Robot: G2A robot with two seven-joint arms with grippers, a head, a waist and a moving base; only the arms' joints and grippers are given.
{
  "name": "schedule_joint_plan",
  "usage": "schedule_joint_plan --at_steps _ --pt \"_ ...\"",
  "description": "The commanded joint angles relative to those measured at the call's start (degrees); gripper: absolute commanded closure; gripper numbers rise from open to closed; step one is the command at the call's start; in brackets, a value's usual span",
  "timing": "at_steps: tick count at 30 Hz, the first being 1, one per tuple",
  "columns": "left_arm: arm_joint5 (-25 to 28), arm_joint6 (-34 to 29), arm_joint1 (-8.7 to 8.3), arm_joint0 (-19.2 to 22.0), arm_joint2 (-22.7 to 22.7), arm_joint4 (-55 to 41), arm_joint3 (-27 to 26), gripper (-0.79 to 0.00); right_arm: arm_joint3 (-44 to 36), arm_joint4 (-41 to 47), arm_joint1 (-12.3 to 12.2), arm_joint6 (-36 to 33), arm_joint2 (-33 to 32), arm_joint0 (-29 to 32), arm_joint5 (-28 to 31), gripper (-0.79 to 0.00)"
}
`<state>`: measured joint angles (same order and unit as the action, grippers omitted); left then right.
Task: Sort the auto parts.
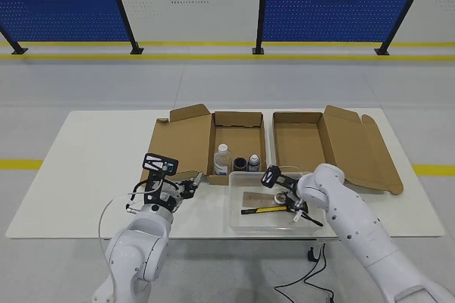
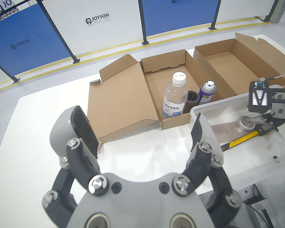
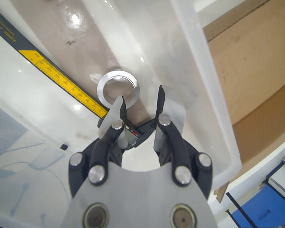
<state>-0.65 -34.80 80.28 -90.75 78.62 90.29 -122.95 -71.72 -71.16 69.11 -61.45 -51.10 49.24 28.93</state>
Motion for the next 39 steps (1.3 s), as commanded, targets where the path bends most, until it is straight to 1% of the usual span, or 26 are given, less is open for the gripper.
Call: schedule_joint_plan --at_steps 1,7,9,10,13,14,15,21,24,28,34,36,39 --pt "0.0 0.0 0.00 0.0 0.0 0.0 0.0 -0.785 1.0 -0.1 0.3 0.4 0.7 -0.4 -0.1 -0.286" --pt "0.0 0.0 0.00 0.0 0.0 0.0 0.0 -0.785 3.5 0.7 0.9 0.8 2.0 -1.4 -0.1 -0.246" --pt "0.0 0.0 0.00 0.0 0.0 0.0 0.0 -0.785 4.2 1.0 1.1 0.8 2.3 -1.6 0.0 -0.206" --pt "0.0 0.0 0.00 0.0 0.0 0.0 0.0 -0.785 4.5 1.1 1.1 0.8 2.5 -1.7 0.1 -0.206" --pt "0.0 0.0 0.00 0.0 0.0 0.0 0.0 -0.785 5.1 1.2 1.3 0.9 2.8 -1.9 0.1 -0.160" --pt "0.0 0.0 0.00 0.0 0.0 0.0 0.0 -0.785 5.2 1.4 1.3 0.9 2.8 -1.9 0.1 -0.111" --pt "0.0 0.0 0.00 0.0 0.0 0.0 0.0 -0.785 5.3 1.4 1.3 0.8 2.8 -2.0 0.2 0.000" --pt "0.0 0.0 0.00 0.0 0.0 0.0 0.0 -0.785 3.2 2.8 1.0 0.4 1.3 -1.7 0.4 0.000" --pt "0.0 0.0 0.00 0.0 0.0 0.0 0.0 -0.785 0.2 4.6 0.3 -0.2 -0.9 -0.6 0.9 0.000" --pt "0.0 0.0 0.00 0.0 0.0 0.0 0.0 -0.785 -6.1 8.0 -1.1 -1.1 -5.9 2.0 1.4 0.000" --pt "0.0 0.0 0.00 0.0 0.0 0.0 0.0 -0.785 -15.1 17.0 -3.1 -1.9 -14.7 7.7 1.1 0.000" --pt "0.0 0.0 0.00 0.0 0.0 0.0 0.0 -0.785 -16.3 21.2 -3.5 -1.4 -17.1 9.1 0.6 0.000" --pt "0.0 0.0 0.00 0.0 0.0 0.0 0.0 -0.785 -16.2 28.3 -3.8 -2.4 -19.4 10.3 -1.0 0.000"
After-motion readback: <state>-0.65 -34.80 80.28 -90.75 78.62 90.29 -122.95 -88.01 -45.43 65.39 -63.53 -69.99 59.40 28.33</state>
